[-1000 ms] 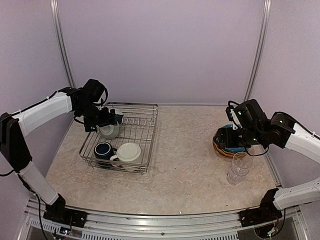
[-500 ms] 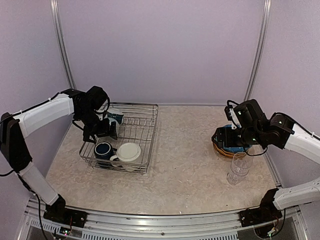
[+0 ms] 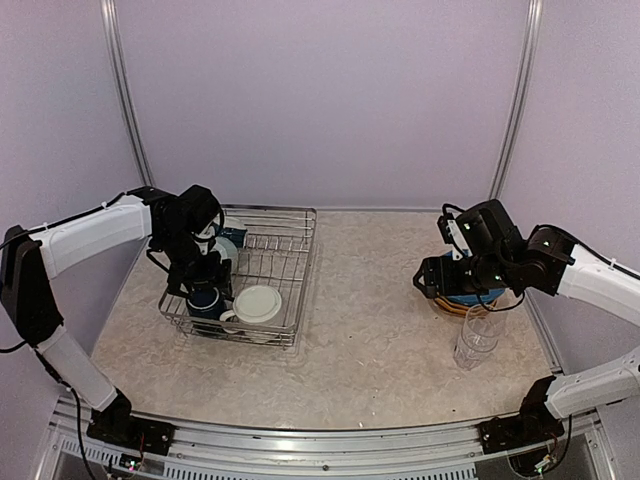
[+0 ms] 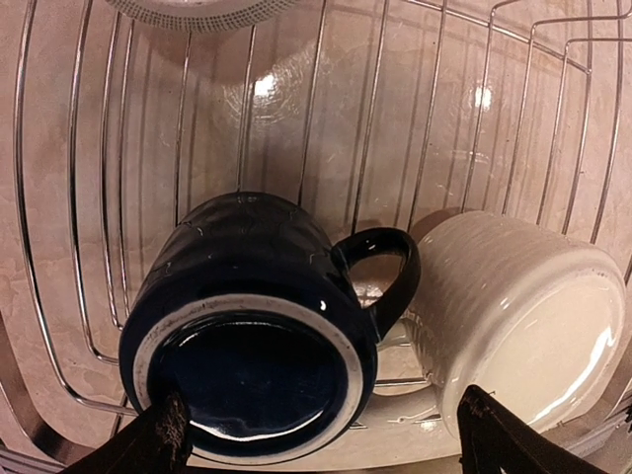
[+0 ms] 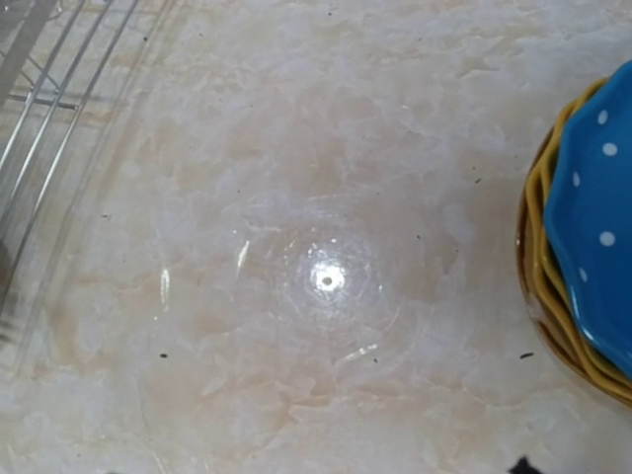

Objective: Unload the mixed dishes from the dish rack
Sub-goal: Grab the cup from the dish rack.

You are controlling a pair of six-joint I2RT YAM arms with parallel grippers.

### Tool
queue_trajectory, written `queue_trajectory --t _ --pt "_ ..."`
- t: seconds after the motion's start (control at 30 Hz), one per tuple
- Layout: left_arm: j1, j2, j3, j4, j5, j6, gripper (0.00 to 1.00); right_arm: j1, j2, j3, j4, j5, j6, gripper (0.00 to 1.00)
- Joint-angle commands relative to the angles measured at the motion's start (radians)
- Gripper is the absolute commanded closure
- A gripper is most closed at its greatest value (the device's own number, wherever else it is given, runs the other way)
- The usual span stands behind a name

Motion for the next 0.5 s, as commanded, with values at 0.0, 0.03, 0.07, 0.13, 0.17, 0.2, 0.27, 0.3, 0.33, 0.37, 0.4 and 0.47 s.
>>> queue_trajectory --t 0.0,0.03,0.07,0.13,0.17,0.2,0.27,0.3,0.33,0.37,0.4,0.47 --pt "-0.011 -0.006 0.005 -0.059 -0.042 -0.016 0.08 -0.008 -0.014 -0.008 0.017 -0.008 0.004 0.18" --pt "-0.014 -0.012 0.013 -0.063 -0.055 -0.018 0.08 -0.007 -0.015 -0.009 0.016 -0.007 0.005 0.18" --pt "-0.016 -0.023 0.022 -0.066 -0.069 -0.020 0.07 -0.007 -0.015 -0.011 0.018 -0.006 0.006 0.18" --pt "-0.018 -0.043 0.036 -0.067 -0.075 -0.024 0.06 -0.007 -0.012 -0.013 0.022 -0.008 0.007 0.18" --pt "-0.018 -0.059 0.039 -0.068 -0.079 -0.026 0.05 -0.008 -0.009 -0.013 0.025 -0.008 0.007 0.18" --pt "-0.019 -0.069 0.039 -0.069 -0.083 -0.027 0.04 -0.008 -0.005 -0.014 0.026 -0.010 0.007 0.18" --pt "-0.016 -0.097 0.036 -0.070 -0.089 -0.029 0.01 -0.007 0.002 -0.012 0.033 -0.016 0.009 0.17" --pt "-0.014 -0.103 0.031 -0.070 -0.089 -0.028 0.01 -0.008 0.004 -0.013 0.036 -0.019 0.008 0.17" --pt "-0.008 -0.106 0.024 -0.070 -0.088 -0.028 0.01 -0.007 0.006 -0.014 0.040 -0.022 0.009 0.17" --pt "-0.003 -0.107 0.017 -0.071 -0.086 -0.028 0.01 -0.007 0.009 -0.016 0.042 -0.025 0.010 0.17" --pt "0.003 -0.104 0.009 -0.068 -0.085 -0.026 0.01 -0.008 0.011 -0.017 0.045 -0.026 0.010 0.17" --pt "0.014 -0.094 -0.003 -0.061 -0.083 -0.021 0.01 -0.007 0.012 -0.023 0.050 -0.030 0.012 0.17"
